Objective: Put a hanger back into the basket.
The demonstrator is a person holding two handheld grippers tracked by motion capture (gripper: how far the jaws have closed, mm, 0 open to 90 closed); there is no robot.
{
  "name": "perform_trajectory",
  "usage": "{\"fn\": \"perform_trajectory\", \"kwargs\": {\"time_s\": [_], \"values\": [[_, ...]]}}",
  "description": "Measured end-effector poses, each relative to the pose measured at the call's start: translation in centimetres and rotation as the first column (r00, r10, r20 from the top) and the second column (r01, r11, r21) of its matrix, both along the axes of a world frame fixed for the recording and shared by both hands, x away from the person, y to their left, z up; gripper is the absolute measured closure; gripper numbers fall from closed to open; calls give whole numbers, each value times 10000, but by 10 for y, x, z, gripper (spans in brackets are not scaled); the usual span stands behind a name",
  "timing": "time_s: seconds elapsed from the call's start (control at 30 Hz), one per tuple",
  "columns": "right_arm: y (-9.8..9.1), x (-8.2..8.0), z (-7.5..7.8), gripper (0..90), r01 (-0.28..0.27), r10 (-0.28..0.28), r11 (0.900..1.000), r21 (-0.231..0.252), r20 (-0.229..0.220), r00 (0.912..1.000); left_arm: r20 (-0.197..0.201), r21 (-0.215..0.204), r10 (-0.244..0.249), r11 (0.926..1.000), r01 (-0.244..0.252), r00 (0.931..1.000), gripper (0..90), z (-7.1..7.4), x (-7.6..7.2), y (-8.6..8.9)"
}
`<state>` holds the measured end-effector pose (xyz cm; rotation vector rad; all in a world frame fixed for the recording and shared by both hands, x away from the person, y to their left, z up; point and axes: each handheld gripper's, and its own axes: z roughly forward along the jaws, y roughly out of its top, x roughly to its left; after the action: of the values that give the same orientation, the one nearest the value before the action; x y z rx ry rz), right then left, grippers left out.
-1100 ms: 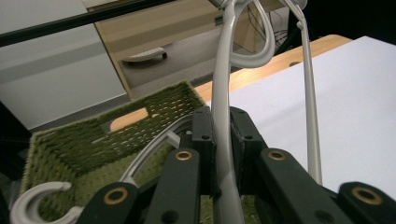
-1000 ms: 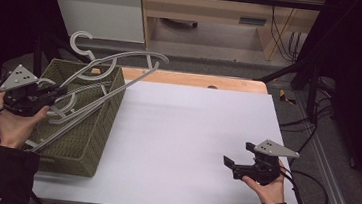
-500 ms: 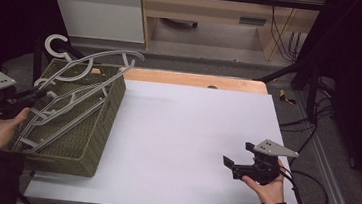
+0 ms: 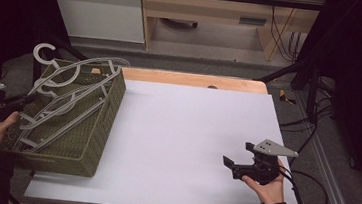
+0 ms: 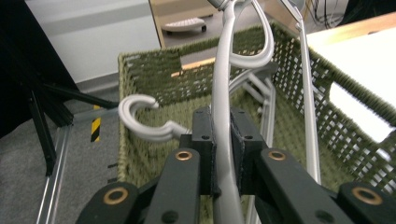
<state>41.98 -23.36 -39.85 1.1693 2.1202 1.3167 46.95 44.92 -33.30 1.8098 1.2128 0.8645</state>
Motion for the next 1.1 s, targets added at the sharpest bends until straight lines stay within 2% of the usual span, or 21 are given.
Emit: {"fn": "perform_trajectory", "kwargs": {"time_s": [0.1,0.2,0.47,0.87,1.1], "values": [[0,0,0,57,-47,47,10000,-30,-15,10000,-148,59,93,9999,-92,9998,819,-5,1,5],[0,0,0,56,-40,40,10000,-26,-35,10000,-134,-74,169,9998,-170,9998,819,-8,-1,10],[0,0,0,55,-58,58,10000,-45,-31,10000,-145,42,108,9999,-107,9998,820,-3,-11,21],[-1,0,0,54,-42,42,10000,6,-33,10000,-79,62,130,9999,-129,9999,819,-3,-23,30],[1,0,0,53,-74,73,9999,-88,-82,9999,-129,66,207,9998,-206,9997,819,-14,-19,31]]}}
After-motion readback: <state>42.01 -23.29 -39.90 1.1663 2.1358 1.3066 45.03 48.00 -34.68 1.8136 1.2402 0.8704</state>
